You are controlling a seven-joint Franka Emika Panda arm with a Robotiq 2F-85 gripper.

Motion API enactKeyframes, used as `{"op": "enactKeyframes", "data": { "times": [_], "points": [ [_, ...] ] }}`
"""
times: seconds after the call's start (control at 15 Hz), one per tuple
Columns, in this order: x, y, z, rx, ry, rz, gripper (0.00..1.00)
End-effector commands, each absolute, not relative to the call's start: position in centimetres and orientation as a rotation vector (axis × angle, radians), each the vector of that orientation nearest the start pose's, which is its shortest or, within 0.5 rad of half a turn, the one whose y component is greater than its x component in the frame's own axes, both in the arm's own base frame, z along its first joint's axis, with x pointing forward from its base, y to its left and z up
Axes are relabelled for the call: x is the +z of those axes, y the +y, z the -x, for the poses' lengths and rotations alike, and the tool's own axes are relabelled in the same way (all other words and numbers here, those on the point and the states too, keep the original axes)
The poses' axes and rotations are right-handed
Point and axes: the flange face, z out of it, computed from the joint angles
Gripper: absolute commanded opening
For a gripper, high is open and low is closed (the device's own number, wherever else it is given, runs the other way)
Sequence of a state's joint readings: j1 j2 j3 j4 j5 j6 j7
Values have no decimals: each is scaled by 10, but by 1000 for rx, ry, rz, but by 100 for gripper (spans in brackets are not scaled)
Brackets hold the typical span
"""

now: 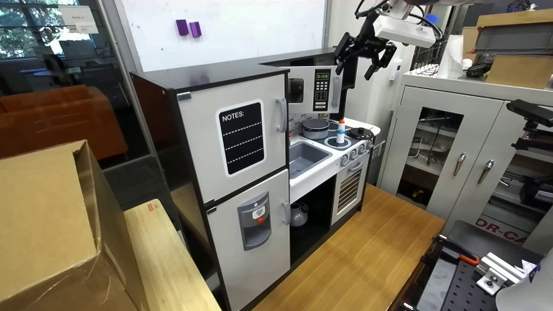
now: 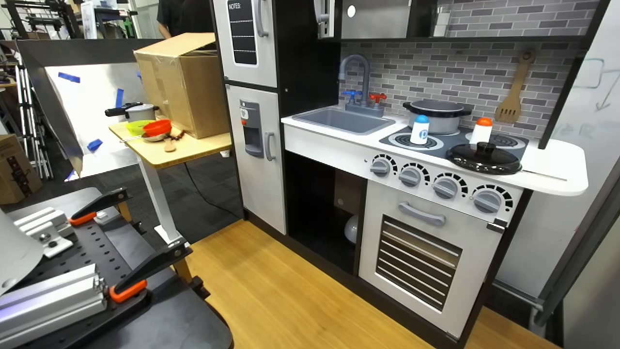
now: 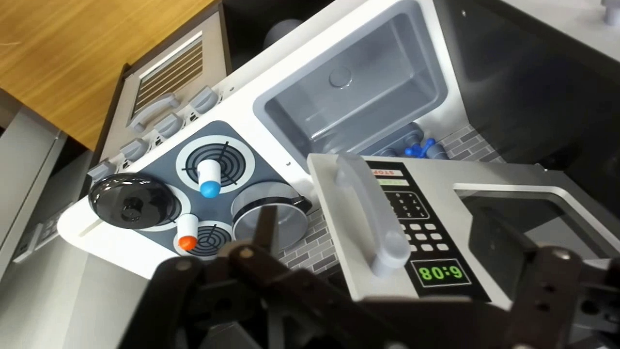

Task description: Close the microwave door

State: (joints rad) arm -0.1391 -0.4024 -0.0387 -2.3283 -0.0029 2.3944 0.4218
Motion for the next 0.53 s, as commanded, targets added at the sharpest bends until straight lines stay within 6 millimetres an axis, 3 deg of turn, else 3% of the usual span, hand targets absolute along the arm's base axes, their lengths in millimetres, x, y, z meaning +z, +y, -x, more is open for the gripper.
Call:
{"op": "enactKeyframes", "data": {
  "times": [0.0,0.47],
  "points": [
    [544,-85,-457,-768,928,2877,100],
    [543,-81,-460,-727,911,2881,100]
  ]
}}
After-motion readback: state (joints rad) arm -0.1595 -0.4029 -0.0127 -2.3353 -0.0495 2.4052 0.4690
